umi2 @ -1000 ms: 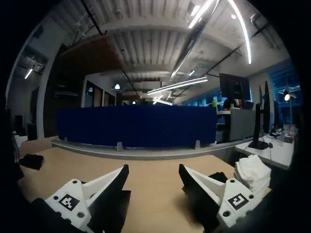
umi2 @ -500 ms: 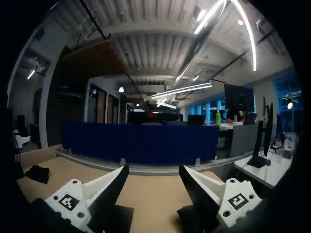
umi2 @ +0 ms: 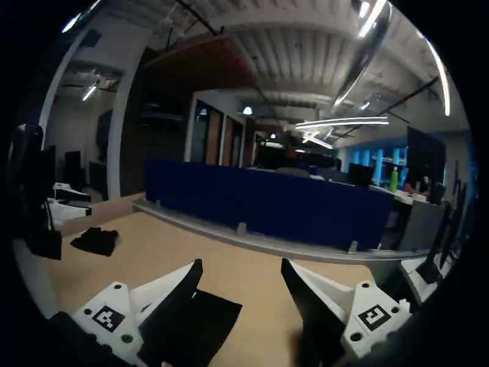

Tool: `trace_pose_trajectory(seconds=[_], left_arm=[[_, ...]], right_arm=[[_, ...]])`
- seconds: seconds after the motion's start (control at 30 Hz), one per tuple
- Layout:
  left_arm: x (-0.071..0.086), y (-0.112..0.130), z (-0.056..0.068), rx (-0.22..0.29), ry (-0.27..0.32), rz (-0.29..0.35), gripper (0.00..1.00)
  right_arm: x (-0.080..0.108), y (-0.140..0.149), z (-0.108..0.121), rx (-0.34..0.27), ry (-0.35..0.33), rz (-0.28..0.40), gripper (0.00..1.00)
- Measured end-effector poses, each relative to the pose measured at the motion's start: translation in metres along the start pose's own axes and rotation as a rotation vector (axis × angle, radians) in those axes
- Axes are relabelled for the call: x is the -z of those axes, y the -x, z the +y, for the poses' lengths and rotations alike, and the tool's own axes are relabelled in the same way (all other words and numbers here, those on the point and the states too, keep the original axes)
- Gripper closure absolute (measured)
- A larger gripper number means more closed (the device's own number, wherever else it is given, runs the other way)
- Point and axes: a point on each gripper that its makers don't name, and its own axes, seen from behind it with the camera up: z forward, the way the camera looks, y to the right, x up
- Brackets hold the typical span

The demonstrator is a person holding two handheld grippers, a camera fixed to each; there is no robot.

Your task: Fold towel

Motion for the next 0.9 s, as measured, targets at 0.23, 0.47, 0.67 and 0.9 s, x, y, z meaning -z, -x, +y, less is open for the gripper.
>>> trace_pose_trajectory(seconds=[0.23,0.47,0.67,0.9], left_arm=[[-0.003,0.017,0.015,0.005,0.079,-0.062,0.06],[-0.006,0.038,0.024,0.001,0.107,-0.106,0.06],[-0.011,0.062,0.036,-0.014,0.128,-0.142,0.06],[-0.017,0.092,0.049,-0.027,0.156,-0.189,0.06]], right_arm=[[-0.004,0.009,-0.014,0.021,-0.059,-0.051,0.00],[-0.007,0.032,-0.024,0.035,-0.089,-0.105,0.00],[-0.010,0.058,-0.031,0.042,-0.104,-0.149,0.00],[-0.011,0.091,-0.039,0.048,-0.122,-0.201,0.00]])
